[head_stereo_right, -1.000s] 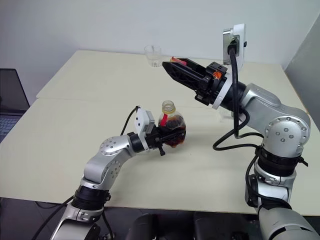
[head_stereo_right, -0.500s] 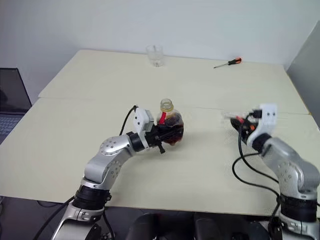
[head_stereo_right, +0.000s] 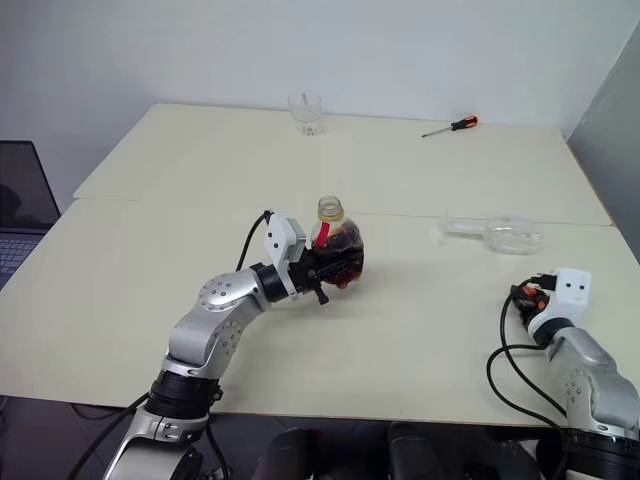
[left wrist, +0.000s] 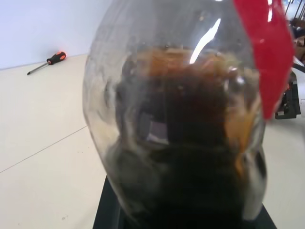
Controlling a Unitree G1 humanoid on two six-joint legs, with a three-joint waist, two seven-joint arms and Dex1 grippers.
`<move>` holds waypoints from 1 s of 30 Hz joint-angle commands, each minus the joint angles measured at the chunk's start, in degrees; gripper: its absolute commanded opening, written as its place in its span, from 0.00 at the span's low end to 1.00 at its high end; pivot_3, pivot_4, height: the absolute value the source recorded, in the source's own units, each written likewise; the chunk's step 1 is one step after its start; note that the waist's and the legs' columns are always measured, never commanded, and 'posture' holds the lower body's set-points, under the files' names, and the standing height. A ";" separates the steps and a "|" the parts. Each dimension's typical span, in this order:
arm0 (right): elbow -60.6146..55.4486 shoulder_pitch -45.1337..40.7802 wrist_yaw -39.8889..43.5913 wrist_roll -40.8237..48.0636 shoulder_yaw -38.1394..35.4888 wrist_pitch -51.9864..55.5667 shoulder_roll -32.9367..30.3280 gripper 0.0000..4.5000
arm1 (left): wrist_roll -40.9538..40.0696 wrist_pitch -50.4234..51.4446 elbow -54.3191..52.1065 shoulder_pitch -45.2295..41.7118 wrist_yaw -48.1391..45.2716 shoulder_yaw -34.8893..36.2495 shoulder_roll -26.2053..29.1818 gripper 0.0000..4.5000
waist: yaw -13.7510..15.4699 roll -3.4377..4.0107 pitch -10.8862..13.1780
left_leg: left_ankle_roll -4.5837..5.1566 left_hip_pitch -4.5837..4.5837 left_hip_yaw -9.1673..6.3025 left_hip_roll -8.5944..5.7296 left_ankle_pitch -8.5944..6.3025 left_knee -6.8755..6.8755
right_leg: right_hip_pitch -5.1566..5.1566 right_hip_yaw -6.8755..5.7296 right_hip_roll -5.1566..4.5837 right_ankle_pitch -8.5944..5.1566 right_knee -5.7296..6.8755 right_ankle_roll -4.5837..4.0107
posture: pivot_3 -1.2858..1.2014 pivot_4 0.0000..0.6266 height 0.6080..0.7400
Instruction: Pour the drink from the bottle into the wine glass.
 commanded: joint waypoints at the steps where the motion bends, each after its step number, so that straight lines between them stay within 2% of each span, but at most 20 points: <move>1: -3.86 -0.10 1.08 0.41 -1.56 0.22 -1.26 0.73 | -0.14 -2.07 -0.91 -1.47 0.16 0.67 -0.59 0.18 | 0.00 0.01 0.00 | 0.00 0.00 0.00 0.00 0.00 0.00 | 0.00 0.00 0.00 0.00 0.00 0.00 | 0.52 0.24 1.00; 4: -6.69 -0.61 1.51 1.04 -2.18 1.71 -2.34 0.96 | 0.01 -2.34 -0.36 -1.59 0.40 0.77 -0.90 0.18 | 0.01 0.03 -0.01 | 0.00 0.00 -0.01 -0.01 0.00 0.01 | 0.00 0.00 0.00 0.00 0.01 0.00 | 0.52 0.24 1.00; 5: -8.37 -0.95 1.64 1.67 -2.48 2.92 -2.92 1.00 | 0.07 -2.46 -0.08 -1.69 0.60 0.86 -1.04 0.18 | 0.02 0.04 -0.02 | 0.00 0.00 -0.01 -0.01 0.00 0.01 | 0.00 0.00 0.00 0.00 0.00 0.00 | 0.52 0.24 1.00; 11: -18.02 -4.65 4.66 7.41 -3.50 11.99 -9.48 1.00 | 1.01 -3.49 1.39 -1.37 4.35 3.35 -1.11 0.18 | -0.03 0.06 -0.03 | 0.00 0.00 -0.04 -0.02 0.00 0.02 | 0.01 0.01 -0.01 0.00 0.01 0.00 | 0.52 0.24 1.00; 16: -28.08 -12.86 10.10 25.92 -0.68 25.70 -13.30 1.00 | 4.08 -7.23 5.95 -1.29 14.20 9.67 -1.20 0.18 | -0.14 0.05 -0.03 | 0.00 0.03 -0.14 0.03 0.00 0.01 | 0.02 0.01 0.06 0.00 0.02 0.00 | 0.52 0.24 1.00; 18: -30.58 -15.58 11.50 29.96 2.38 28.30 -14.21 1.00 | 5.41 -9.62 8.20 -1.25 17.23 11.63 -0.90 0.18 | -0.01 0.04 -0.02 | 0.01 0.02 -0.21 0.07 0.00 0.00 | 0.02 0.00 0.15 0.00 0.01 0.00 | 0.52 0.24 1.00; 22: -31.44 -21.66 13.05 31.41 9.66 29.48 -14.04 1.00 | 7.30 -14.13 12.46 -1.24 22.04 15.71 0.20 0.18 | 0.28 0.02 -0.01 | 0.00 -0.07 -0.18 0.08 0.00 0.03 | 0.04 -0.02 0.08 0.00 -0.03 -0.01 | 0.52 0.24 1.00; 25: -29.71 -27.56 14.86 29.96 16.21 28.55 -11.93 1.00 | 8.66 -17.35 15.95 -1.83 25.05 18.42 1.87 0.18 | 0.25 0.01 -0.01 | 0.00 -0.08 -0.14 0.02 0.00 0.14 | 0.02 -0.06 -0.01 0.01 -0.01 0.01 | 0.52 0.24 1.00; 30: -26.39 -32.42 19.57 25.12 24.97 25.99 -10.17 1.00 | 7.49 -19.73 22.44 -3.31 27.22 22.26 3.09 0.18 | 0.40 -0.05 -0.02 | 0.00 -0.13 -0.13 0.04 0.00 0.20 | 0.03 -0.14 -0.04 0.02 -0.02 0.02 | 0.52 0.24 1.00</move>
